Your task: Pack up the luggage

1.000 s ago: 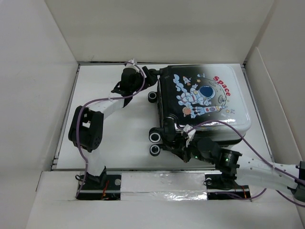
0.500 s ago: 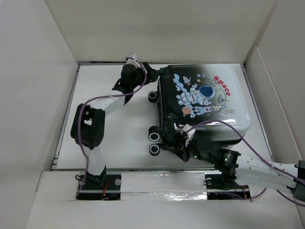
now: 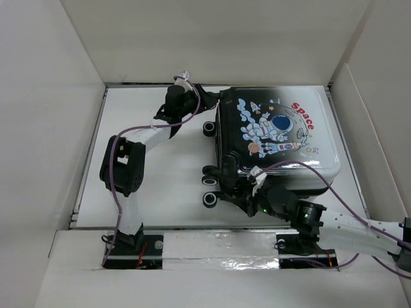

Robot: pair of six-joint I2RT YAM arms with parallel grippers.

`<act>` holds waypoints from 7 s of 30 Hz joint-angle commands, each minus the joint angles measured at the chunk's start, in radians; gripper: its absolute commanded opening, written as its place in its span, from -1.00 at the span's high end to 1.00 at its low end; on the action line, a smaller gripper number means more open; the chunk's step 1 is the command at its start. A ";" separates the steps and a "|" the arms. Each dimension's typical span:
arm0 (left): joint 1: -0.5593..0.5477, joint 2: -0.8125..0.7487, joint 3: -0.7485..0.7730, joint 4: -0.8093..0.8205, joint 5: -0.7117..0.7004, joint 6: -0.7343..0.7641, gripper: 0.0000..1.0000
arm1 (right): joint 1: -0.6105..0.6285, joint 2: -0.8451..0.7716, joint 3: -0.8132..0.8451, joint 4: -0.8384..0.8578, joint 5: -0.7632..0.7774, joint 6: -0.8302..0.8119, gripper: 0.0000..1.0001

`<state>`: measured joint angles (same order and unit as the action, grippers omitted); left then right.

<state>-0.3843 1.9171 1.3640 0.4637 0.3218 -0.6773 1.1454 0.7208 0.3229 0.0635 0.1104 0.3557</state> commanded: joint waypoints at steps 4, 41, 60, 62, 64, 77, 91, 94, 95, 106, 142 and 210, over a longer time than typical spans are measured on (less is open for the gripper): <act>0.067 -0.032 -0.058 0.162 -0.062 -0.025 1.00 | -0.021 -0.086 0.010 0.107 -0.038 0.032 1.00; -0.342 -1.158 -1.157 0.239 -0.159 0.036 0.77 | -0.681 -0.038 0.007 0.105 -0.310 -0.086 1.00; -0.636 -0.756 -0.794 0.242 -0.169 0.278 -0.63 | -0.713 -0.009 -0.002 0.131 -0.403 -0.087 1.00; -0.636 -0.696 -0.769 0.254 -0.155 0.286 -0.51 | -0.713 -0.011 -0.005 0.131 -0.414 -0.084 1.00; -0.636 -0.667 -0.747 0.295 -0.133 0.283 -0.22 | -0.702 -0.012 -0.016 0.142 -0.416 -0.078 1.00; -0.625 -0.452 -0.482 0.305 -0.118 0.239 0.74 | -0.339 -0.132 -0.056 0.078 -0.187 0.006 1.00; -0.538 -0.349 -0.250 0.118 0.008 0.113 0.29 | 0.022 -0.044 -0.024 0.368 0.351 0.080 1.00; -0.512 -0.368 -0.229 -0.040 0.034 0.143 -0.47 | 0.033 -0.076 -0.057 0.386 0.403 0.074 1.00; -0.493 -0.377 -0.239 -0.046 0.040 0.145 -0.60 | 0.033 -0.078 -0.097 0.409 0.435 0.090 1.00; -0.421 -0.169 -0.062 -0.084 0.209 0.059 -0.46 | 0.056 0.167 -0.171 0.782 0.411 -0.069 1.00; 0.111 -0.715 -0.278 -0.789 -0.190 0.482 -0.71 | 0.039 0.292 -0.189 0.912 0.466 -0.067 1.00; -0.508 -0.785 -0.647 0.326 0.177 -0.283 1.00 | -0.081 0.704 0.251 1.085 -0.318 0.137 1.00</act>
<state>-0.7929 1.2297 0.6739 0.4511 0.2550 -0.9565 0.9817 1.3464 0.4454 0.7681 0.1177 0.3504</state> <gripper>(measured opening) 0.500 0.022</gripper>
